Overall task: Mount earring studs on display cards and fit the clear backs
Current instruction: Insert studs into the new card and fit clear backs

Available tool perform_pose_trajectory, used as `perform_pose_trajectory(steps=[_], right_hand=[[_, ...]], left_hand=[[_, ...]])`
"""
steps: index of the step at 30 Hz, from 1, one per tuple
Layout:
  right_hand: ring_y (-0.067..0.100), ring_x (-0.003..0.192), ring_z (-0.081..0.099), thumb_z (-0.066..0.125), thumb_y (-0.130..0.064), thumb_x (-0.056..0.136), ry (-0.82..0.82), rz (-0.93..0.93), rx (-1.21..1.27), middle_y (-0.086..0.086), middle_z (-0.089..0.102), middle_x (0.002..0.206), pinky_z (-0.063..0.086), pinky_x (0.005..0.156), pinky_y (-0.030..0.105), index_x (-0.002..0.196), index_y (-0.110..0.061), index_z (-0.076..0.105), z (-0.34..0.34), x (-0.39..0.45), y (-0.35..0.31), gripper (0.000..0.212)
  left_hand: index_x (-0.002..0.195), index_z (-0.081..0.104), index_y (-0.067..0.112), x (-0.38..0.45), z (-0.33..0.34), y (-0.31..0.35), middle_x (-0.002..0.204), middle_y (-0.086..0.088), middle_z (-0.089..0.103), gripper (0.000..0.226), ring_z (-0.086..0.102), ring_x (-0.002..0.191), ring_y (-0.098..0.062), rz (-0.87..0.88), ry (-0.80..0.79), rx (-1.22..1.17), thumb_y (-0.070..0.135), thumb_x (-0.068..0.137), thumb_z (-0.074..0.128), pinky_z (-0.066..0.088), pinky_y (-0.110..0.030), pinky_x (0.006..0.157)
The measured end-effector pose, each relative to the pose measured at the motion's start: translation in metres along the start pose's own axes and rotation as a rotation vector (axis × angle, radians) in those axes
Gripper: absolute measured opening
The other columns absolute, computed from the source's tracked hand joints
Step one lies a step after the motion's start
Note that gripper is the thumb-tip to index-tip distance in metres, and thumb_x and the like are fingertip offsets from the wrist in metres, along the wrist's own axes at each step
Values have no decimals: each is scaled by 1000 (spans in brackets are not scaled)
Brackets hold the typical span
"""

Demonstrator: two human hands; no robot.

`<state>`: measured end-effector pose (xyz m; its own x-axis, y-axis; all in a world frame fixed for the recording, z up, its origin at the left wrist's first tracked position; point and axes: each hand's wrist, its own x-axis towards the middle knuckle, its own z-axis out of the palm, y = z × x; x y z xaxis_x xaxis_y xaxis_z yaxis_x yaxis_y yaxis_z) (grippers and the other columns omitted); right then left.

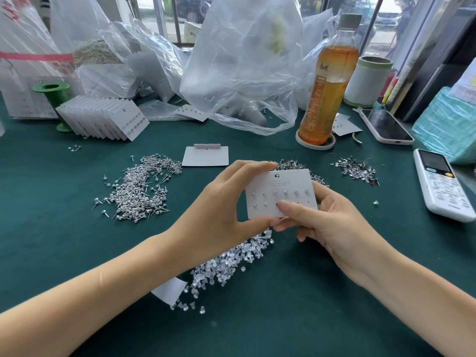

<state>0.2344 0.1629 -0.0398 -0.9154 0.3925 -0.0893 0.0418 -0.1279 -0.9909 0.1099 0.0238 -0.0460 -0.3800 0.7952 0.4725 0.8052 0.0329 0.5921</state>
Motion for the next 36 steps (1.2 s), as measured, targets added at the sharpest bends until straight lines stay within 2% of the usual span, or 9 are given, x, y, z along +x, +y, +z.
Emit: perform_pose_trajectory(steps=[4, 8, 10, 12, 15, 18, 20, 25, 36], right_hand=[[10, 57, 65, 73, -23, 62, 60, -41, 21, 2, 75, 86, 40, 44, 14, 101, -19, 66, 1, 2, 4, 40], [8, 52, 57, 75, -26, 59, 107, -92, 45, -2, 71, 78, 39, 44, 15, 92, -23, 68, -2, 2, 6, 34], [8, 51, 53, 75, -27, 59, 118, -117, 53, -3, 68, 75, 39, 44, 15, 92, -23, 68, -4, 1, 6, 34], [8, 50, 51, 74, -26, 59, 129, -130, 64, -3, 67, 74, 39, 44, 15, 95, -22, 67, -5, 1, 7, 37], [8, 49, 49, 73, -23, 61, 130, -136, 71, -3, 66, 72, 38, 44, 15, 97, -19, 66, -4, 1, 8, 37], [7, 49, 48, 73, -22, 61, 118, -143, 71, -3, 65, 72, 38, 44, 14, 95, -20, 66, -4, -1, 9, 35], [8, 50, 47, 72, -22, 61, 118, -145, 70, -3, 66, 73, 39, 45, 14, 97, -18, 66, -3, 0, 9, 36], [7, 49, 47, 70, -19, 64, 125, -145, 71, -5, 65, 71, 38, 45, 14, 100, -16, 63, -2, 0, 8, 37], [7, 50, 46, 71, -23, 63, 93, -163, 57, -6, 66, 73, 38, 46, 15, 101, -17, 64, -2, 0, 10, 39]], left_hand=[[132, 45, 25, 4, -5, -2, 126, 12, 53, 63, 48, 118, 4, 14, -6, -47, 40, 78, 72, 35, -12, 100], [118, 54, 29, 13, -17, -13, 105, 12, 64, 29, 58, 97, 3, -161, 111, -139, 36, 90, 59, 45, -16, 89], [101, 63, 25, 16, -24, -22, 88, 8, 67, 12, 60, 80, -1, -214, 61, -122, 26, 89, 62, 48, -20, 77], [91, 68, 21, 16, -29, -29, 80, 6, 69, 5, 60, 71, -6, -229, -90, -100, 22, 87, 65, 48, -20, 70], [88, 70, 19, 15, -33, -31, 76, 10, 68, 3, 58, 67, 3, -207, -323, -66, 18, 85, 69, 44, -11, 66], [88, 71, 19, 15, -38, -31, 77, 11, 69, 4, 63, 71, -7, -239, -448, -97, 16, 84, 70, 50, -18, 70], [87, 71, 18, 16, -42, -29, 76, 14, 69, 4, 63, 72, -6, -247, -490, -113, 16, 84, 71, 50, -18, 71], [88, 72, 16, 13, -39, -20, 82, 2, 69, 8, 63, 75, -13, -219, -517, -111, 17, 81, 74, 52, -33, 76], [85, 73, 23, 10, -34, -15, 86, 5, 65, 6, 59, 75, -10, -179, -554, -65, 17, 82, 73, 50, -32, 76]])
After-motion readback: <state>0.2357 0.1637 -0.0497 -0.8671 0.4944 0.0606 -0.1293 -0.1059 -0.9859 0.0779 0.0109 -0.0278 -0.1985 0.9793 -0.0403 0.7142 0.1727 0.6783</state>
